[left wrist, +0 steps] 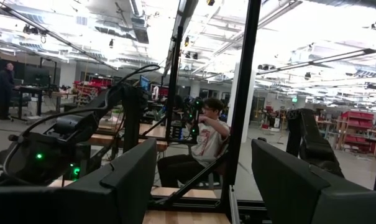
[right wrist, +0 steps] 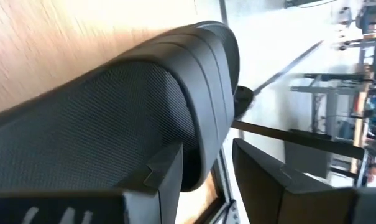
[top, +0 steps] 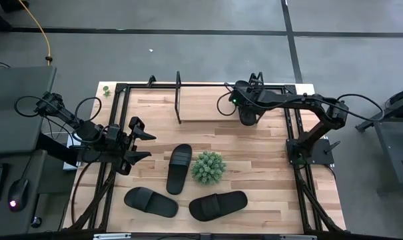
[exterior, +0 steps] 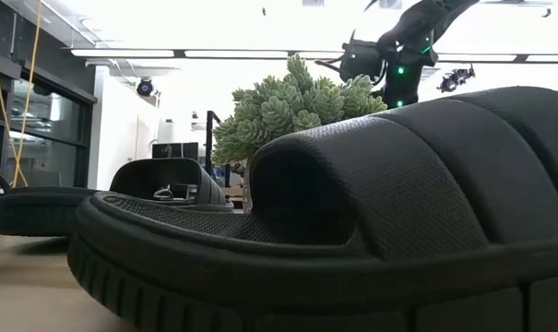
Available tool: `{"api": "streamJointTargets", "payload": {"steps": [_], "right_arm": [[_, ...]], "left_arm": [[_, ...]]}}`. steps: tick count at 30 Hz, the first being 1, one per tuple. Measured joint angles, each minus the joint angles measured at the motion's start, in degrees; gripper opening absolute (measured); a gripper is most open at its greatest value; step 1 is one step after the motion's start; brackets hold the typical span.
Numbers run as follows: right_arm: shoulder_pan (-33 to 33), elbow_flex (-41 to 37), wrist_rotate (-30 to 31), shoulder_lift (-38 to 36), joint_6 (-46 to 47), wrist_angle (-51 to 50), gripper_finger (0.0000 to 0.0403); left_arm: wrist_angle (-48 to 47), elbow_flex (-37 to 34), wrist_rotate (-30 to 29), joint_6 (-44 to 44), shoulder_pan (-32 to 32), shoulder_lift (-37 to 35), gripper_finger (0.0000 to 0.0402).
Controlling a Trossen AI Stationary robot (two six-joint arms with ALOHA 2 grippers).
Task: Pick and place slides into the shelf
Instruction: Put the bottom right black slide on the shelf
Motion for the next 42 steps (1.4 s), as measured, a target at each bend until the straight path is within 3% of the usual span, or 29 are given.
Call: {"api": "streamJointTargets", "payload": {"steps": [11, 19, 29, 42], "right_arm": [[4.8, 0.0, 3.0, 0.0, 2.4, -0.2, 0.0131], [9.9, 0.0, 10.8, 0.0, 3.6, 0.1, 0.0131], [14.1, 1.4, 11.1, 0.1, 9.5, 3.6, 0.0131], [21.1, 15.7, 6.7, 0.1, 22.5, -2.6, 0.0131]], "left_arm": [[0.0, 0.0, 0.0, 0.0, 0.0, 0.0, 0.0246], [0.0, 0.0, 0.0, 0.0, 0.0, 0.0, 0.0246], [0.0, 0.0, 0.0, 0.6, 0.0, 0.0, 0.0246], [-4.1, 0.0, 0.3, -3.6, 0.0, -0.4, 0.0246]]}}
